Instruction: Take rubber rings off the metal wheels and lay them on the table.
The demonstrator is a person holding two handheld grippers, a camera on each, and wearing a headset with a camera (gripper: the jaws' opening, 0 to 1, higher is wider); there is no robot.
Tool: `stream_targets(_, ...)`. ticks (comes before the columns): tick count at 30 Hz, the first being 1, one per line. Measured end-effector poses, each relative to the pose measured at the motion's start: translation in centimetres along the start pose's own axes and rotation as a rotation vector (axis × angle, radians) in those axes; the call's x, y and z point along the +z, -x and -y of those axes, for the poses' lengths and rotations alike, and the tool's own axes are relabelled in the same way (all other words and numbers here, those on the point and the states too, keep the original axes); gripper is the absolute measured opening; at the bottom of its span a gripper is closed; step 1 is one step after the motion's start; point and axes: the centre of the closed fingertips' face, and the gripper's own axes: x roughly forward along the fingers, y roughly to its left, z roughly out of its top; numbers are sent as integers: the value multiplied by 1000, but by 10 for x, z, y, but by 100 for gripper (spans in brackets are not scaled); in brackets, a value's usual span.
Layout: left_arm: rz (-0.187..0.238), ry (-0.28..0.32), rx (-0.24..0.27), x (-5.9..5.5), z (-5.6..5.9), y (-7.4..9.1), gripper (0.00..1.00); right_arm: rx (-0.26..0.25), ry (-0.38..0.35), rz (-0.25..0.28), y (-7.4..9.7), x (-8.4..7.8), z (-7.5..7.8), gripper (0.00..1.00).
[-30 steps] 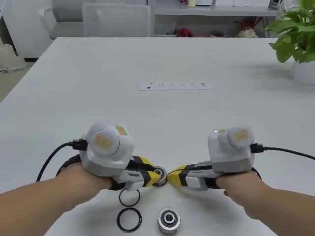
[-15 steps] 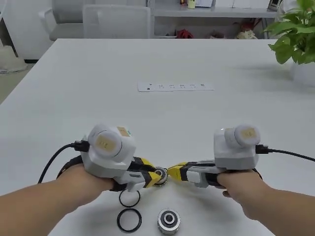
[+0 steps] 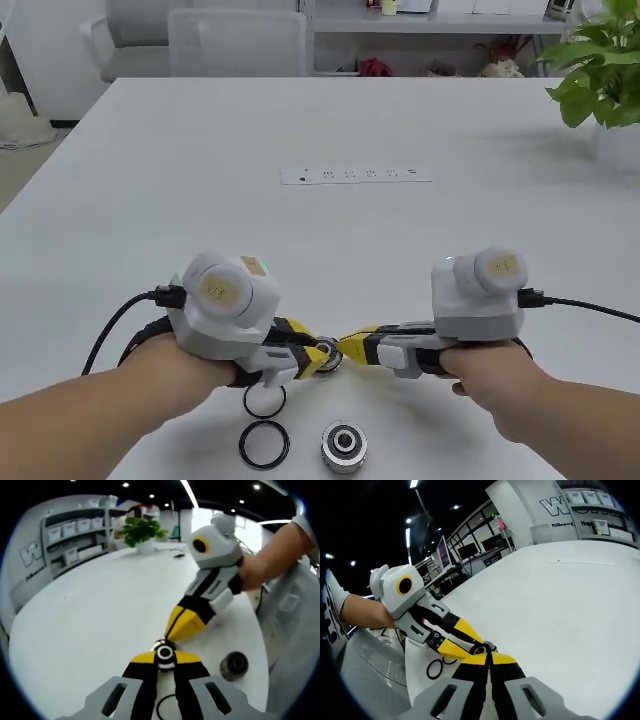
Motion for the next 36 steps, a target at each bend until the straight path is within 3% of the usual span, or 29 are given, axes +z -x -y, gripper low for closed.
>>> stream_targets(13,4,5,4,0,0,0,12,21,33,-7,-2,1,-7,0)
stream_targets(36,7,13,3,0,1,0,12,46,19,9,0,4,-12,0)
